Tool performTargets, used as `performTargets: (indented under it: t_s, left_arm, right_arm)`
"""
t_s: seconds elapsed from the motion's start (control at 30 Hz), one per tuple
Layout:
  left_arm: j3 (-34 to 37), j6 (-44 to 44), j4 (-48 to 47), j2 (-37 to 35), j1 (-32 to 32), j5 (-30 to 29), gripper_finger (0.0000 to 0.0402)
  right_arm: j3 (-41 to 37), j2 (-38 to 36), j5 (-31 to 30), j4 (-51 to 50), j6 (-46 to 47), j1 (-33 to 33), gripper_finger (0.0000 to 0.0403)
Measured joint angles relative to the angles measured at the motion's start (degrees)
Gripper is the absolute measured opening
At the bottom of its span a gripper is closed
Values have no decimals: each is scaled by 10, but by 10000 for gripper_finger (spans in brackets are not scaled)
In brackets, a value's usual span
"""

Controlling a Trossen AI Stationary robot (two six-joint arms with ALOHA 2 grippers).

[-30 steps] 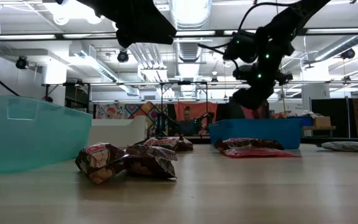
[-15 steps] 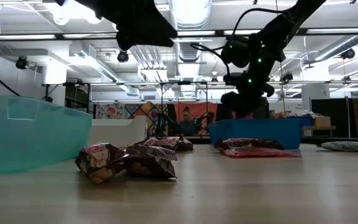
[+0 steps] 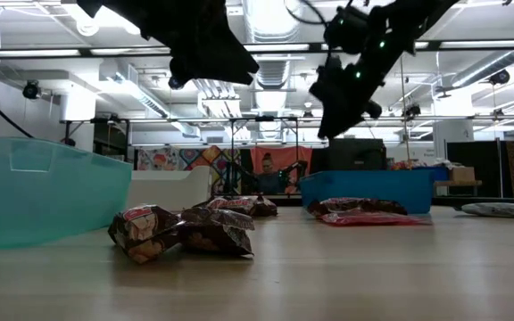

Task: Sort candy
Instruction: Put the brown chocolate bar into the green bin

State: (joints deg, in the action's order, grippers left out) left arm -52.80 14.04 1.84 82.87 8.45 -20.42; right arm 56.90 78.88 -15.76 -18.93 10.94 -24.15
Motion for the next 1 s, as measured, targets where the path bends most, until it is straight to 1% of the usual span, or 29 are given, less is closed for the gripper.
performTargets:
  t_s: [0.07,0.13,0.27,0.33,0.5,0.67,0.77,0.9,1.0]
  left_arm:
    - [0,0,-5,0,0,12,141]
    - [0,0,-11,-1,0,44,141]
    - [0,0,-42,5,0,104,141]
    - [0,-1,-54,11,0,121,141]
    - [0,-46,-64,42,0,120,141]
    - [0,-81,-67,76,-4,119,145]
    - [0,-92,-68,90,-7,104,159]
    - [0,-120,-72,111,-8,50,189]
    - [-9,-146,-86,129,-13,40,206]
  right_arm:
    - [0,-19,10,-14,0,13,144]
    - [0,-38,33,-34,-6,27,144]
    - [0,-75,99,-80,-7,61,144]
    - [0,-91,123,-99,3,81,144]
    - [-1,-122,132,-141,29,149,144]
    - [-3,-140,128,-148,60,220,144]
    - [-3,-141,128,-148,75,258,144]
    - [-4,-139,126,-148,89,296,144]
    - [-4,-138,107,-148,97,319,144]
